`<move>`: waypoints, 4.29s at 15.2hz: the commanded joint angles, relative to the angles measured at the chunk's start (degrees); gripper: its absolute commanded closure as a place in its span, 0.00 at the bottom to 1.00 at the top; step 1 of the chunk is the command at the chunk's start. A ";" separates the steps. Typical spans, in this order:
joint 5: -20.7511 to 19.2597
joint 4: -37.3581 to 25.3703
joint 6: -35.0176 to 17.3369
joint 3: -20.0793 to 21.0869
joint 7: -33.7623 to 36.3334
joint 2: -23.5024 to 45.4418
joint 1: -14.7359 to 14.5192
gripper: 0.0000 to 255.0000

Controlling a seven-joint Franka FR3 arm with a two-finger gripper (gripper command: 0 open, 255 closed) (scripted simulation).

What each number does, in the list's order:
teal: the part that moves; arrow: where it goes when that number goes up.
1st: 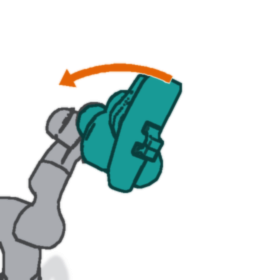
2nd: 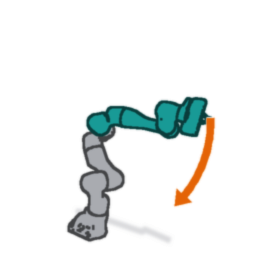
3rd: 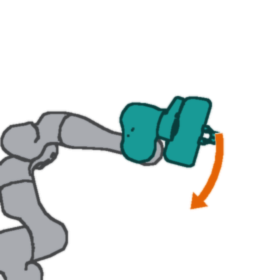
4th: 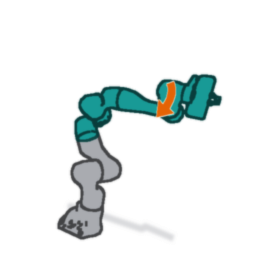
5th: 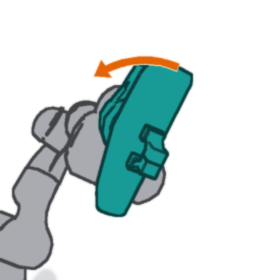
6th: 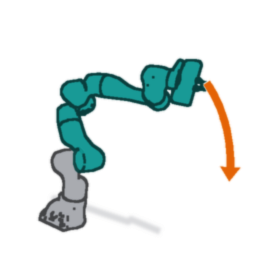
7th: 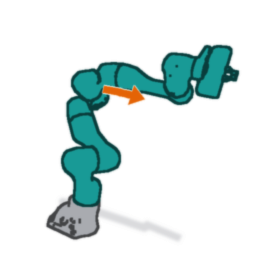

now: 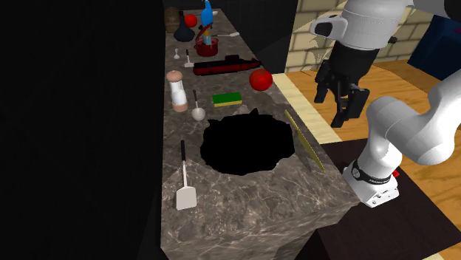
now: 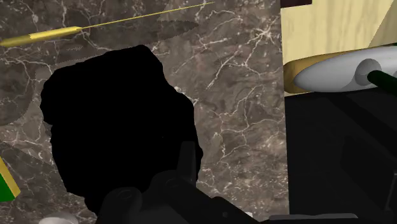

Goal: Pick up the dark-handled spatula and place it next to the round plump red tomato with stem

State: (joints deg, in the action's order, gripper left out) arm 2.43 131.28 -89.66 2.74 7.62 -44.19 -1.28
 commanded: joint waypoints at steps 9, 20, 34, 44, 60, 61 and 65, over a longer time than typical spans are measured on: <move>1.82 -2.52 -12.14 7.14 18.95 14.33 4.85 0.00; -3.02 -14.14 -23.05 12.37 45.08 37.58 10.76 0.00; -10.47 -37.08 -26.08 7.54 72.80 65.44 12.25 0.00; -10.96 -42.79 -28.71 4.77 79.06 74.03 12.64 0.00; -11.14 -42.05 -30.31 4.66 79.17 74.89 12.68 1.00; -11.14 -42.05 -30.31 4.66 79.17 74.89 12.68 1.00; -11.07 -42.32 -29.67 4.70 79.10 74.52 12.69 1.00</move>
State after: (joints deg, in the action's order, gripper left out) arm -8.68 89.12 -119.67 7.43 86.77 30.53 11.39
